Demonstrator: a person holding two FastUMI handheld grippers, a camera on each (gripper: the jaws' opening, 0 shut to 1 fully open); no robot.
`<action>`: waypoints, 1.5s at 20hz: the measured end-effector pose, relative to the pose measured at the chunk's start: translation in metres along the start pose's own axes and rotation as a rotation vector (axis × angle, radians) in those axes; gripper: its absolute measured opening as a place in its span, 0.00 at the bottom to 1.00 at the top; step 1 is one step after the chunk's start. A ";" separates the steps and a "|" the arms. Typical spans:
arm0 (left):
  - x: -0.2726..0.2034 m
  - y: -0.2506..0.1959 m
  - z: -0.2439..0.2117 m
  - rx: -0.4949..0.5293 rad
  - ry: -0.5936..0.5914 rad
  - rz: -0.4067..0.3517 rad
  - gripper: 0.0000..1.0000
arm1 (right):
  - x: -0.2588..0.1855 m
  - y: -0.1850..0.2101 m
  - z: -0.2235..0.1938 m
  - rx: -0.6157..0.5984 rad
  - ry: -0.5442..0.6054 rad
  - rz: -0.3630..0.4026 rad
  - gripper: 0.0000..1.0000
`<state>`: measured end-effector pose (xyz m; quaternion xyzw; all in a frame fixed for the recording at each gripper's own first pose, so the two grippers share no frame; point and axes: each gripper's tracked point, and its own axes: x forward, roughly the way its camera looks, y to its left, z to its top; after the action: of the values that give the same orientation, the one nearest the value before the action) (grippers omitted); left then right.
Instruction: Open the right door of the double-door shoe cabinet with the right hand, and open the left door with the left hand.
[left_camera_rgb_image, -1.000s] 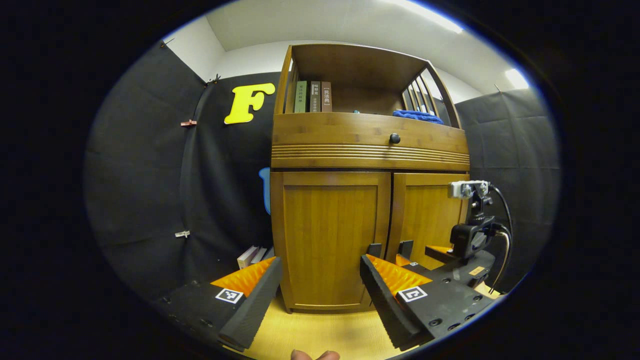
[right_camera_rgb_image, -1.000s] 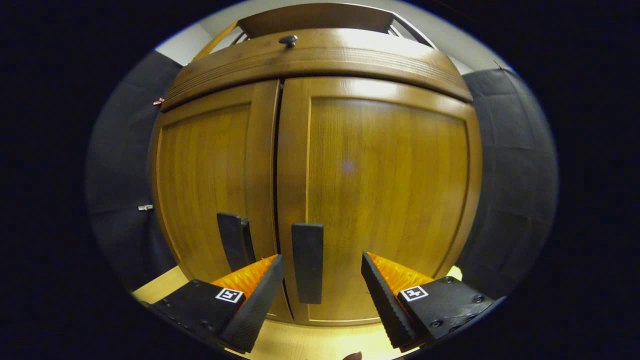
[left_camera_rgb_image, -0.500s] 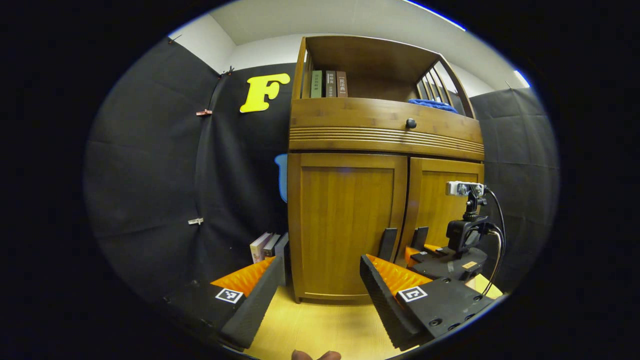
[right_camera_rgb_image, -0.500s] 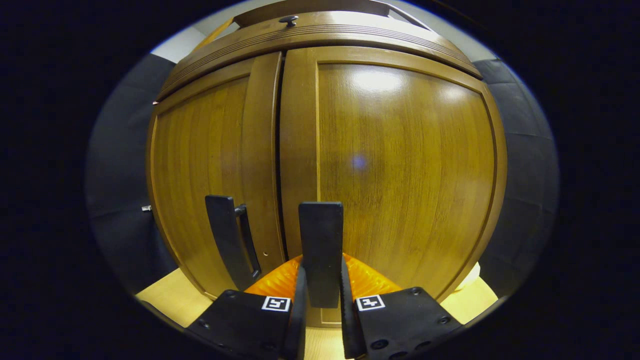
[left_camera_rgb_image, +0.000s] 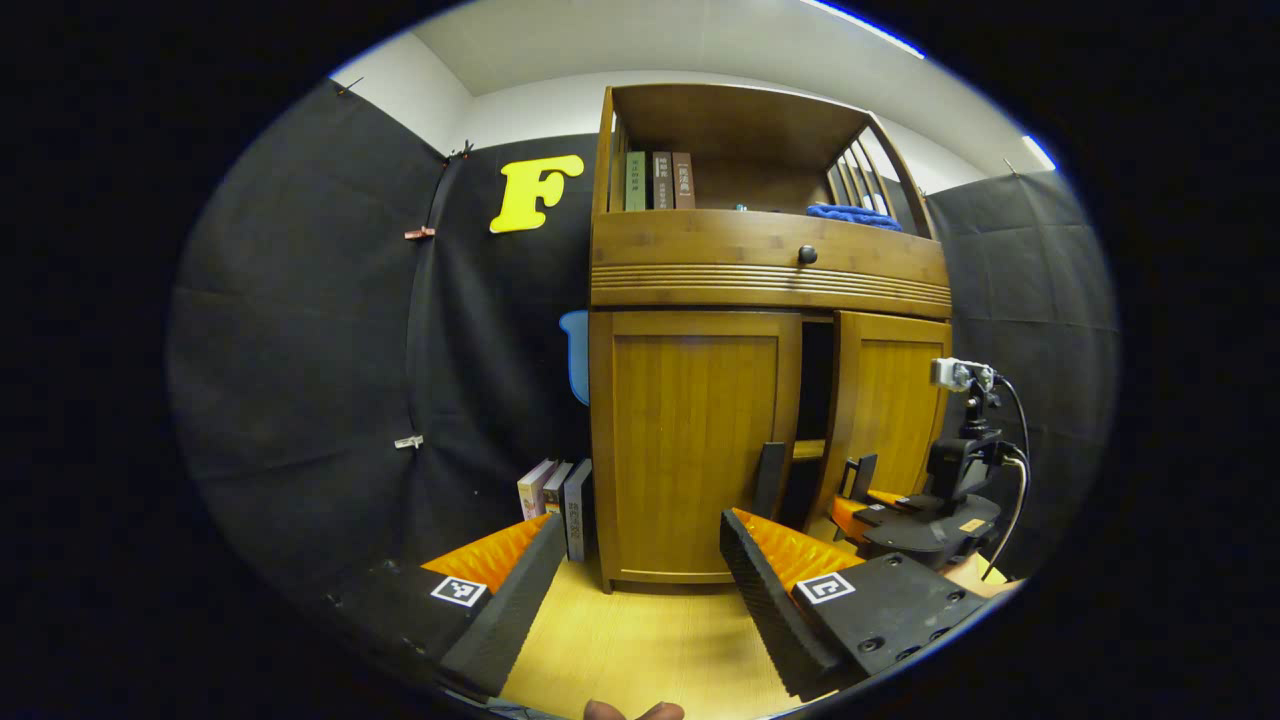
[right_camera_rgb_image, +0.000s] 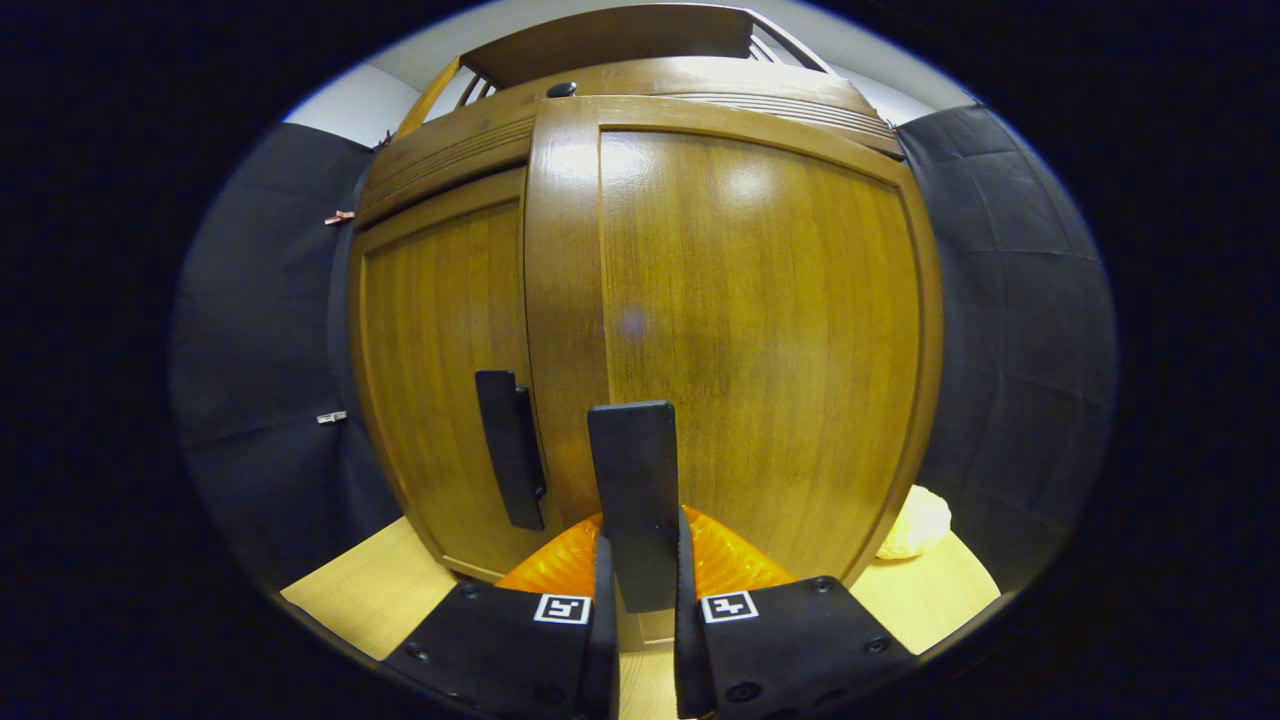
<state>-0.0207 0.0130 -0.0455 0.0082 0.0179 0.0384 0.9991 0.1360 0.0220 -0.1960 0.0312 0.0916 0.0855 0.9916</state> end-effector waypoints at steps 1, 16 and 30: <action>-0.005 0.000 0.003 0.010 -0.007 -0.001 0.96 | -0.012 -0.004 -0.001 0.006 0.000 0.009 0.25; -0.003 -0.077 0.022 0.018 -0.027 0.021 0.97 | -0.132 -0.114 -0.002 0.035 0.077 -0.018 0.24; 0.035 -0.175 0.025 0.029 -0.042 -0.019 0.97 | -0.174 -0.222 0.029 0.015 0.069 -0.054 0.18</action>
<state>0.0282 -0.1589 -0.0246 0.0234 -0.0026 0.0283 0.9993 0.0091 -0.2287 -0.1539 0.0332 0.1271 0.0589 0.9896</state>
